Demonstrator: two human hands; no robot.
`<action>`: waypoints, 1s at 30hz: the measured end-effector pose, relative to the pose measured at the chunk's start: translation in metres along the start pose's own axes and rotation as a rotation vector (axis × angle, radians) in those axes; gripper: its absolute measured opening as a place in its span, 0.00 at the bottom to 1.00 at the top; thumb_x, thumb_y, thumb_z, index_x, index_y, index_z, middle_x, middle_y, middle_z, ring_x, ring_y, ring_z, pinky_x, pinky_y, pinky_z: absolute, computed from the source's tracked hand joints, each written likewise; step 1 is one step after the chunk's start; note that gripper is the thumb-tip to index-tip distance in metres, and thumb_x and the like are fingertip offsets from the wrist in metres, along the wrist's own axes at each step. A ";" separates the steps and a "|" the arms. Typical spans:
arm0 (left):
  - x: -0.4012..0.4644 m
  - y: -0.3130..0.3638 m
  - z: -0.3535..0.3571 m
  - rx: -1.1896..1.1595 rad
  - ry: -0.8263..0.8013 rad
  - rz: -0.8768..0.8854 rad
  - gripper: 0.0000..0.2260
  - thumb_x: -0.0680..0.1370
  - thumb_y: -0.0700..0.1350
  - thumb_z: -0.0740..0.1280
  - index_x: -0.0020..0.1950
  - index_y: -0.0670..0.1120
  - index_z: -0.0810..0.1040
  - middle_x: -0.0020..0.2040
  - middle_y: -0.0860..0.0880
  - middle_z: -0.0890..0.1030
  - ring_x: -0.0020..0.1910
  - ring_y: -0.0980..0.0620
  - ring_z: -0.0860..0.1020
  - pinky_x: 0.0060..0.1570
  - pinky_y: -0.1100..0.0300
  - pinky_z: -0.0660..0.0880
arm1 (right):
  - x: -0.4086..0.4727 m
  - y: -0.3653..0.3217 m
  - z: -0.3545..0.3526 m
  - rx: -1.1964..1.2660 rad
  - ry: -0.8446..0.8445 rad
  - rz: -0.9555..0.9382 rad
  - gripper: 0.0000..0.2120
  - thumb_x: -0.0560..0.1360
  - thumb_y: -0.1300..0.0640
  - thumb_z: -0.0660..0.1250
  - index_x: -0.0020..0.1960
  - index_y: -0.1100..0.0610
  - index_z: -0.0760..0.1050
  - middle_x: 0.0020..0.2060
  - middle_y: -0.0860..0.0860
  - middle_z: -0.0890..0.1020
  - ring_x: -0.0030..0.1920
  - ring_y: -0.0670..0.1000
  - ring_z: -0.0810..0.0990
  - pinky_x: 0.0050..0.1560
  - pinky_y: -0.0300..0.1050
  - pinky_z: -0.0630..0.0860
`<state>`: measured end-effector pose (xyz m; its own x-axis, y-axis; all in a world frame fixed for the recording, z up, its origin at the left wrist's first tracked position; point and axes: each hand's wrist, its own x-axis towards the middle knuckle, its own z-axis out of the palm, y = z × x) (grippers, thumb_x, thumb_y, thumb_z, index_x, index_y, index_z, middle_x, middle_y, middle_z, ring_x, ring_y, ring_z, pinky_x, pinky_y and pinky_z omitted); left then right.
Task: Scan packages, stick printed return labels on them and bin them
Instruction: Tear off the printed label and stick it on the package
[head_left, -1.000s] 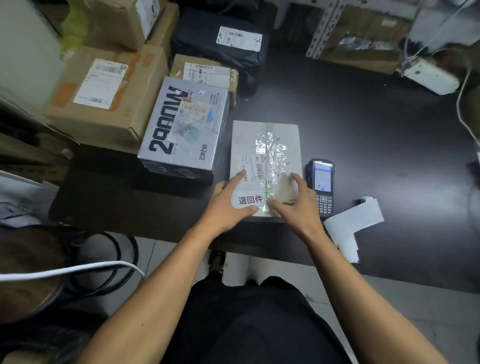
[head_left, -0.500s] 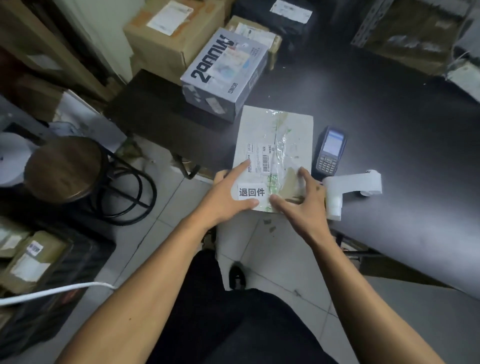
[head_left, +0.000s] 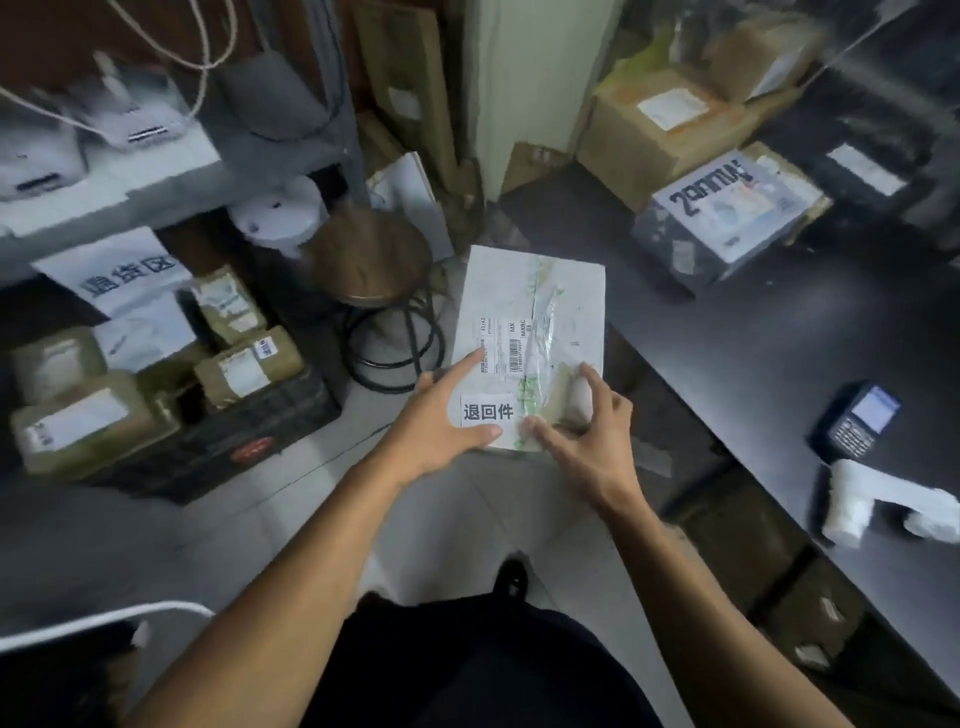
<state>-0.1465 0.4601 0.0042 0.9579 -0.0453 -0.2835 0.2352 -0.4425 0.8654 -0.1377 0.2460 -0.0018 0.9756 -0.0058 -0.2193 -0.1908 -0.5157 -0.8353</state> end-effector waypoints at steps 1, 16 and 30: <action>-0.012 -0.015 -0.021 -0.012 0.035 -0.017 0.41 0.70 0.49 0.78 0.76 0.66 0.60 0.68 0.50 0.66 0.67 0.56 0.67 0.66 0.66 0.62 | -0.003 -0.013 0.023 -0.012 -0.033 -0.024 0.45 0.63 0.35 0.77 0.72 0.33 0.57 0.62 0.40 0.58 0.67 0.54 0.71 0.66 0.55 0.74; -0.144 -0.188 -0.222 -0.234 0.410 -0.279 0.42 0.66 0.61 0.75 0.75 0.71 0.57 0.73 0.54 0.65 0.71 0.56 0.62 0.64 0.65 0.69 | -0.031 -0.152 0.282 -0.183 -0.520 -0.222 0.43 0.68 0.44 0.77 0.75 0.36 0.55 0.61 0.45 0.58 0.65 0.49 0.71 0.58 0.37 0.72; -0.062 -0.246 -0.346 -0.408 0.775 -0.423 0.31 0.69 0.63 0.71 0.71 0.68 0.67 0.72 0.61 0.67 0.72 0.58 0.62 0.72 0.55 0.63 | 0.118 -0.248 0.435 -0.269 -0.851 -0.353 0.39 0.72 0.46 0.75 0.77 0.39 0.59 0.64 0.47 0.63 0.63 0.43 0.71 0.62 0.34 0.67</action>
<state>-0.2070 0.8819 -0.0481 0.5899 0.7128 -0.3793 0.4838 0.0640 0.8728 -0.0219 0.7463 -0.0399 0.5461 0.7570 -0.3587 0.2335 -0.5488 -0.8027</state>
